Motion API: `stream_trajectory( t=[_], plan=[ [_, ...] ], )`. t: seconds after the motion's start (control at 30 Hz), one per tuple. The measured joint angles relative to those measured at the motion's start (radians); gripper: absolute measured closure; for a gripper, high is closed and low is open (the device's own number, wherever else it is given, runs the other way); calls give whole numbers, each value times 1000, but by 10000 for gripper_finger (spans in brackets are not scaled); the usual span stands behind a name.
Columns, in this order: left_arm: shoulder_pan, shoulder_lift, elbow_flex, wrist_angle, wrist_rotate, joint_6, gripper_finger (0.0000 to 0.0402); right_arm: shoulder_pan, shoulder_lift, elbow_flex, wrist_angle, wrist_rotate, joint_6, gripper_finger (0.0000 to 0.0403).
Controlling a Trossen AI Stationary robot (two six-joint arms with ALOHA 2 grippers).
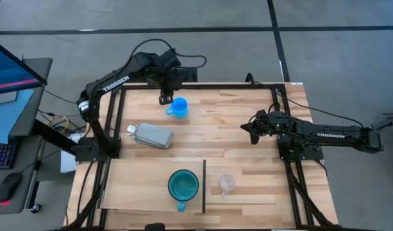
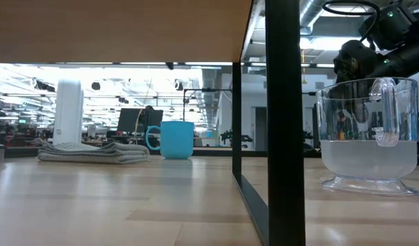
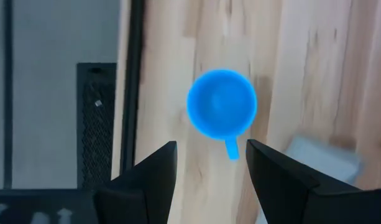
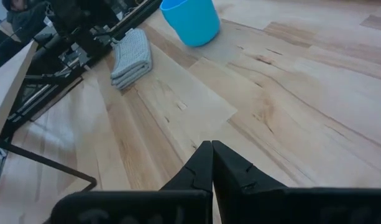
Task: Stack small to large cups/mugs on shelf
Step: Put the blue mug on the shelf
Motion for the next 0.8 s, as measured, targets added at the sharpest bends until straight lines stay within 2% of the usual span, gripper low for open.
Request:
stream_trajectory(
  t=[0.17, 0.47, 0.53, 0.7, 0.8],
  plan=[
    [21, 0, -40, -1, 34, 186, 216, 0, 0, 0, 0, 1, 30, 376],
    [52, -1, -43, 50, 37, 460, 216, -1, 0, 0, 25, 35, 83, 376],
    [59, -1, -43, 97, 68, 494, 216, -2, 0, 0, 41, 37, 83, 376],
    [77, -1, -43, 116, 229, 559, 216, -2, 0, 0, 72, 38, 83, 376],
    [81, 7, -42, 119, 233, 585, 216, -2, 0, 0, 87, 38, 83, 376]
  ],
)
